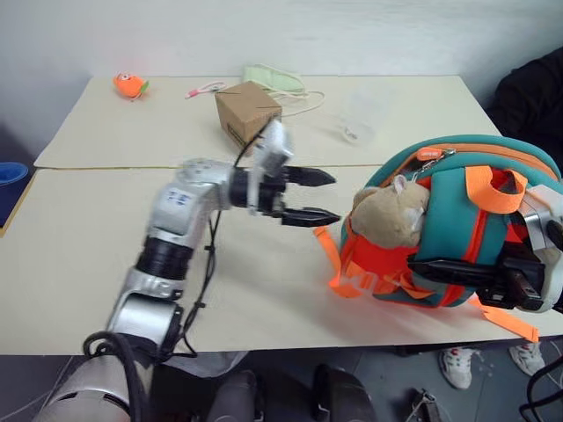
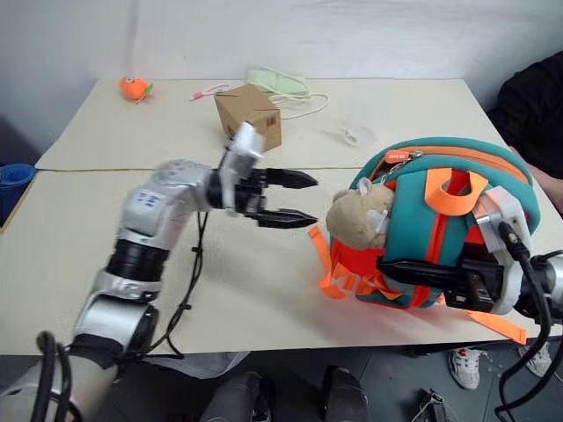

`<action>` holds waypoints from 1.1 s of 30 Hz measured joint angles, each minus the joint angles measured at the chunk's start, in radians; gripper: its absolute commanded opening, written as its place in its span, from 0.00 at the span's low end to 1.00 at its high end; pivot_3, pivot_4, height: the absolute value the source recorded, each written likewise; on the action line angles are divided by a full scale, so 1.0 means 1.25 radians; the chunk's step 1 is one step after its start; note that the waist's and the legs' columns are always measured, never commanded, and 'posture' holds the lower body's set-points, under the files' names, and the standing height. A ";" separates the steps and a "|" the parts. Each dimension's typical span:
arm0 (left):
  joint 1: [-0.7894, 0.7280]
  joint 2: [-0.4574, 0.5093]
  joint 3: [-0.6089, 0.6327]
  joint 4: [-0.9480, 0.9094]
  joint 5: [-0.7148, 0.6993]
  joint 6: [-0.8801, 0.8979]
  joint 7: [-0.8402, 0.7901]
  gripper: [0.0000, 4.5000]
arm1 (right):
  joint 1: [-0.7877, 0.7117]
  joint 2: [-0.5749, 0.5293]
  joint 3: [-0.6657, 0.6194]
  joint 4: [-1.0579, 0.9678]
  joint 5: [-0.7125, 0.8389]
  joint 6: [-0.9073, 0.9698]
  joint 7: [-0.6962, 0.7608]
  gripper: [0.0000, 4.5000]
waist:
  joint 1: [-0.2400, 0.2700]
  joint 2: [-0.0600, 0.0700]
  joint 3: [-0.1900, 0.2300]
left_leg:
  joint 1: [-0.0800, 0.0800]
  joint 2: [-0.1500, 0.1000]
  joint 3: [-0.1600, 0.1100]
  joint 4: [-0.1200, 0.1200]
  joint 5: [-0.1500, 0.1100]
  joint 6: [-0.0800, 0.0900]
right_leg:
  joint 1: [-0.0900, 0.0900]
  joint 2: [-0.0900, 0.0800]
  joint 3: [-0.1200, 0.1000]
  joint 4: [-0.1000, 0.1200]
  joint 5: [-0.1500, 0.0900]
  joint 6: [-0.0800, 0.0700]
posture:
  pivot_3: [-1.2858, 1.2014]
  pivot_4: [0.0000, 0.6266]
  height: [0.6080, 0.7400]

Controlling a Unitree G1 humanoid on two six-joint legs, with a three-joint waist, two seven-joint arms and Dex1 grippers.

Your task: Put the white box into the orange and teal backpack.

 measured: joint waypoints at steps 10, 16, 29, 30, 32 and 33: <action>-0.015 -0.130 -0.110 -0.079 0.011 0.012 0.133 0.93 | 0.012 0.007 0.005 -0.027 0.018 -0.012 -0.034 0.00 | 0.017 0.000 0.000 | -0.001 -0.003 -0.003 0.001 0.001 0.002 | 0.002 -0.001 0.002 -0.003 0.002 0.003 | 0.52 0.24 1.00; -0.034 -0.203 -0.122 -0.010 0.061 -0.049 0.218 0.67 | 0.013 0.016 0.007 -0.027 0.018 -0.014 -0.044 0.00 | 0.017 0.000 0.000 | -0.001 -0.003 -0.002 0.001 0.001 0.002 | 0.002 -0.001 0.002 -0.003 0.002 0.003 | 0.52 0.24 1.00; -0.045 -0.066 -0.069 0.044 0.051 -0.059 0.163 0.15 | 0.109 0.030 -0.022 -0.004 -0.060 -0.066 -0.030 0.00 | 0.017 0.000 0.000 | -0.001 -0.003 -0.001 0.001 0.001 0.003 | 0.002 -0.001 -0.001 -0.002 0.002 0.003 | 0.52 0.24 1.00; -0.062 -0.034 -0.068 0.075 0.052 -0.060 0.139 0.15 | 0.123 0.030 -0.036 -0.001 -0.064 -0.071 -0.025 0.00 | 0.018 0.000 0.000 | -0.001 -0.003 -0.001 0.001 0.001 0.003 | 0.001 0.000 -0.001 -0.002 0.002 0.003 | 0.52 0.24 1.00; -0.083 0.020 -0.063 0.123 0.061 -0.083 0.100 0.15 | 0.145 0.039 -0.054 0.000 -0.066 -0.079 -0.016 0.00 | 0.015 0.000 0.000 | -0.001 -0.003 0.000 0.000 0.001 0.003 | 0.001 0.000 -0.002 -0.002 0.002 0.003 | 0.52 0.24 1.00; -0.091 0.033 -0.065 0.142 0.073 -0.106 0.085 0.15 | 0.152 0.043 -0.059 0.000 -0.067 -0.082 -0.015 0.00 | 0.016 0.000 0.000 | -0.001 -0.003 0.000 0.000 0.001 0.003 | 0.001 0.000 -0.002 -0.002 0.002 0.003 | 0.52 0.24 1.00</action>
